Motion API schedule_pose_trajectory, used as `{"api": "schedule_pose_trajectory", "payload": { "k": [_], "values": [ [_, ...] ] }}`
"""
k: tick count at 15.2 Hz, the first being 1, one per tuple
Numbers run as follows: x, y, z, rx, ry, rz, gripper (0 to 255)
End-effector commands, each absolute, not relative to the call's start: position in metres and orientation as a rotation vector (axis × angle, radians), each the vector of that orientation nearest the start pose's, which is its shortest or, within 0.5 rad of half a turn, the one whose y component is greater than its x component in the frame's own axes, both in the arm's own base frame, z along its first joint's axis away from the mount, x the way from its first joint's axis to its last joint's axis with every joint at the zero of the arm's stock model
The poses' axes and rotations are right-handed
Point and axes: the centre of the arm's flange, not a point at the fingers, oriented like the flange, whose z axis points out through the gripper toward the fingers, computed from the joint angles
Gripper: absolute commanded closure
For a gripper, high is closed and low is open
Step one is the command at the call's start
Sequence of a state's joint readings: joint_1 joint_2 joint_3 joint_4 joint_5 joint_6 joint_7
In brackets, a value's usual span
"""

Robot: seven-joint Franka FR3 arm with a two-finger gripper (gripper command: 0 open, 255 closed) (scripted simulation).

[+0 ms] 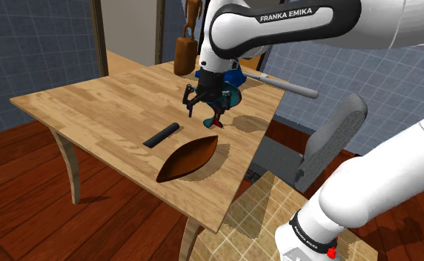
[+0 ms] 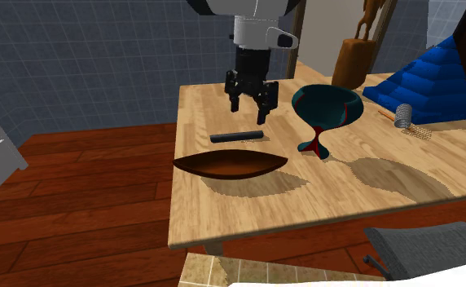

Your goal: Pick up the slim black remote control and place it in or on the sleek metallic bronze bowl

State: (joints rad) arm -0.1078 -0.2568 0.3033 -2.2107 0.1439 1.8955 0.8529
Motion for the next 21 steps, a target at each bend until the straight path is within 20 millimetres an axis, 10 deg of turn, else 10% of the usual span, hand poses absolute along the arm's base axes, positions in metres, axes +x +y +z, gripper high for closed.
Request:
{"api": "schedule_pose_trajectory", "payload": {
  "k": [1,15,21],
  "values": [
    [0.474,0.115,0.457,-2.860,1.199,0.152,0],
    [0.613,0.125,0.347,-2.388,1.768,0.241,0],
    [0.612,0.132,0.316,-2.388,1.768,0.241,0]
  ]
}}
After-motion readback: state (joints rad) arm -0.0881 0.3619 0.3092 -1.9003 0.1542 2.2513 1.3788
